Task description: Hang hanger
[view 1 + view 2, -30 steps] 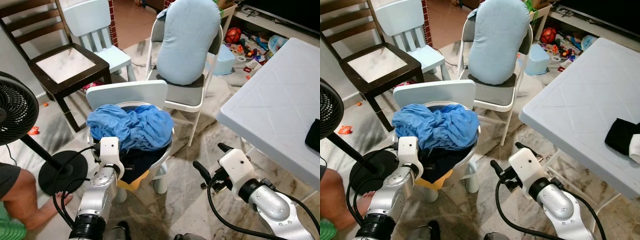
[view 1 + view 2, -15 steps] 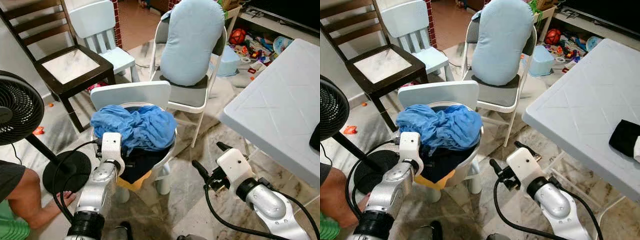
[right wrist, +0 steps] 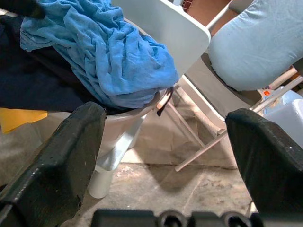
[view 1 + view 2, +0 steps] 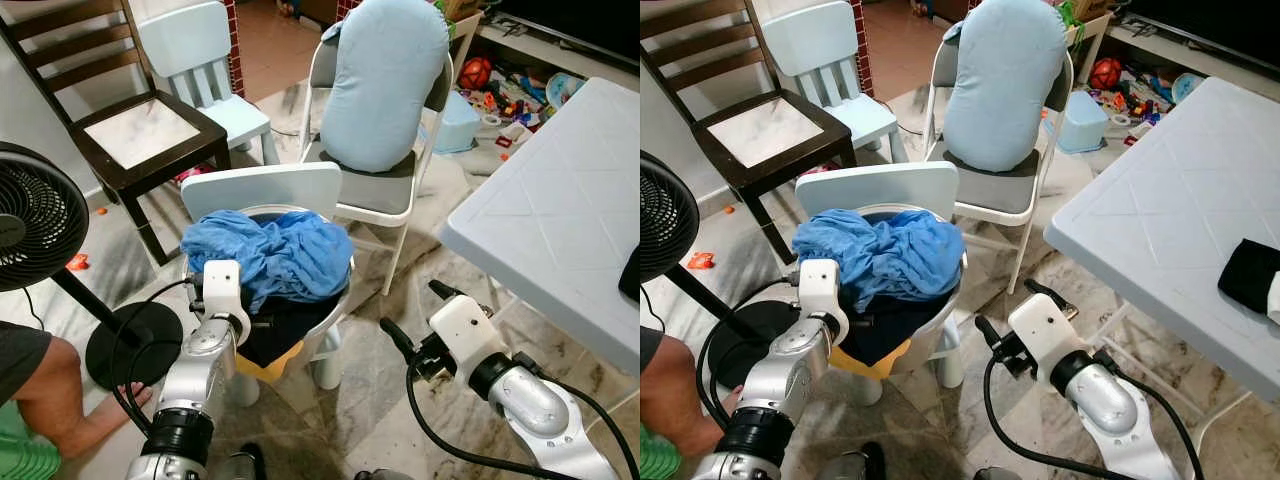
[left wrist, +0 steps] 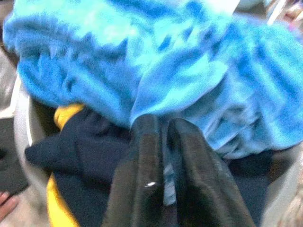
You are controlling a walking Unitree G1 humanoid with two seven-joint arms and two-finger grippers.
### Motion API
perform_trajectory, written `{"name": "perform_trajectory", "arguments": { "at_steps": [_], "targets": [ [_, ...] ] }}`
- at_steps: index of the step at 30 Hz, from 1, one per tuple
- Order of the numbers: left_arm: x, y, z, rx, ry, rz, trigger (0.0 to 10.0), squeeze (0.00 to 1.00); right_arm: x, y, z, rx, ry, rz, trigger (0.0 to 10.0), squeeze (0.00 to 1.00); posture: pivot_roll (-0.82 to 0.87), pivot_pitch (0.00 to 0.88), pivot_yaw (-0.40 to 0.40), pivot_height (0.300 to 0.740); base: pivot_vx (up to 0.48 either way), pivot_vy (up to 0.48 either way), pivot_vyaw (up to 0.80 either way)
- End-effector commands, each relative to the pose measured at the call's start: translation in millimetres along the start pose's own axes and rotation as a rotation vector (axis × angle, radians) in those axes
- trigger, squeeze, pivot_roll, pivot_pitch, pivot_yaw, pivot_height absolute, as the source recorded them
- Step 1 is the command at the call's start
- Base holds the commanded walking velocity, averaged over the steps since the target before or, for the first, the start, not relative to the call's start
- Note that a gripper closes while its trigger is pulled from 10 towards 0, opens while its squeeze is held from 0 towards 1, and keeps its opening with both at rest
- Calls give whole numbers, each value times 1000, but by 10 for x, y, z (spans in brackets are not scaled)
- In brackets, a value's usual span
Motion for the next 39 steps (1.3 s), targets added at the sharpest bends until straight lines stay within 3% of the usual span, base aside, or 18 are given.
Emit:
{"name": "perform_trajectory", "arguments": {
  "at_steps": [1,5,14,33,34,35,36,37,38,39],
  "targets": [
    [-41,16,-39,2,-11,-4,10000,1000,-18,-4,-11,8,-8,-9,10000,0,-175,136,-28,740,0,0,0],
    [-49,77,-120,16,10,-21,10000,1000,-9,-13,9,13,-5,-14,10000,0,-168,141,-30,740,0,0,0],
    [-141,165,-211,18,-43,-70,10000,1000,-12,-17,7,19,-5,-19,10000,0,-167,145,-27,740,0,0,0],
    [-318,154,-41,11,-138,-107,10000,1000,-2,-22,0,21,-3,-36,10000,0,-183,146,-27,740,0,0,0],
    [-336,141,-30,11,-140,-124,10000,788,-7,-25,0,20,-4,-36,10000,0,-182,148,-25,740,0,0,0],
    [-339,143,-27,7,-140,-133,10000,788,-8,-26,0,20,-4,-36,10000,0,-182,148,-24,740,0,0,0],
    [-341,145,-22,3,-141,-139,3843,0,-10,-30,-2,19,-5,-34,10000,0,-182,150,-23,740,0,0,0],
    [-342,144,-17,4,-140,-140,3843,0,-12,-32,-2,19,-5,-34,10000,0,-182,150,-23,740,0,0,0],
    [-344,138,-7,7,-140,-148,0,0,-14,-39,-2,19,-5,-34,10000,0,-182,149,-22,740,0,0,0],
    [-344,138,-7,7,-140,-148,0,0,-14,-39,-2,19,-5,-34,10000,0,-182,149,-22,740,0,0,0]
  ]
}}
Point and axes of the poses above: a point about 5 cm out from each wrist's last joint towards the gripper, its own z axis pointing out of the wrist towards the gripper, its own x axis along the axis of the wrist's last joint, y = z × x, the point moved 2 cm from there along z, pointing out of the wrist towards the gripper, and after that the axes turned 10 degrees about z, right-handed, at the moved point
